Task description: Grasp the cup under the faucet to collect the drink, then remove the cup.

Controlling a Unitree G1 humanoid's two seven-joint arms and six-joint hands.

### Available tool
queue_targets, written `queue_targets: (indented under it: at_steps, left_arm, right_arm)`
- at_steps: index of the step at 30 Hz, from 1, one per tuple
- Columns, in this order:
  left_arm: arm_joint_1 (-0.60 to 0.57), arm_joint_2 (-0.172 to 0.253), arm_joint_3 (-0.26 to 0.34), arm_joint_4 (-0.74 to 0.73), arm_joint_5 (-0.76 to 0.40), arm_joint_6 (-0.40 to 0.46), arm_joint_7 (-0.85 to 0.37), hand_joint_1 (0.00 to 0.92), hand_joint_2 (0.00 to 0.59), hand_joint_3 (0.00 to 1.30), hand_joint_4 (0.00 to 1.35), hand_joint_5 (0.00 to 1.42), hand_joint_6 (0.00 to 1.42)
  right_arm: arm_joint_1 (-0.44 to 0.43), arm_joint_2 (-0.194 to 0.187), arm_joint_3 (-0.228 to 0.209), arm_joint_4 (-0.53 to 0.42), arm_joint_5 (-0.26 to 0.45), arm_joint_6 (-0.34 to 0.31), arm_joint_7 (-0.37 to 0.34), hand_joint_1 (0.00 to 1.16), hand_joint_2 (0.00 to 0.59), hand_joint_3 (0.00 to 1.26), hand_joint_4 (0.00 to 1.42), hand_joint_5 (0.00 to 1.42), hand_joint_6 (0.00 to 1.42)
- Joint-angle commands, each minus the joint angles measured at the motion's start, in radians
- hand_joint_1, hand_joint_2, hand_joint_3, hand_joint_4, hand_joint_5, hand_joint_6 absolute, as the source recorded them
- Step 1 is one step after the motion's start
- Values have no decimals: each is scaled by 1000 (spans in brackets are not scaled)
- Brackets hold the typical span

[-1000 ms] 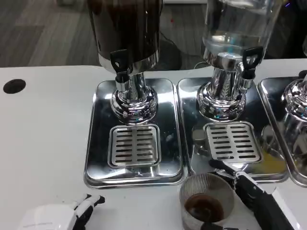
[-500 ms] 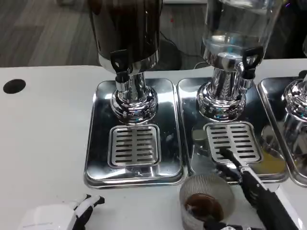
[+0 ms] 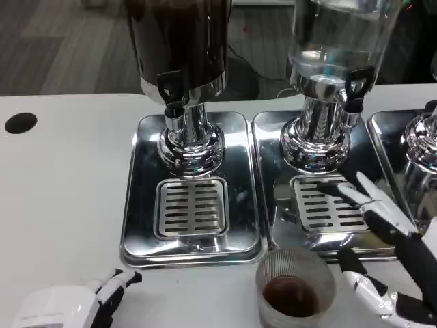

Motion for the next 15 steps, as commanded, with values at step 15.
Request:
queue_targets:
  at_steps: [15]
  left_arm:
    - [18,-38,46,43,12,-96,282,0,132,105,0,53,309]
  right_arm:
    - [79,40,-133,-89,-306,445,-294,509,586,87,0,0,0]
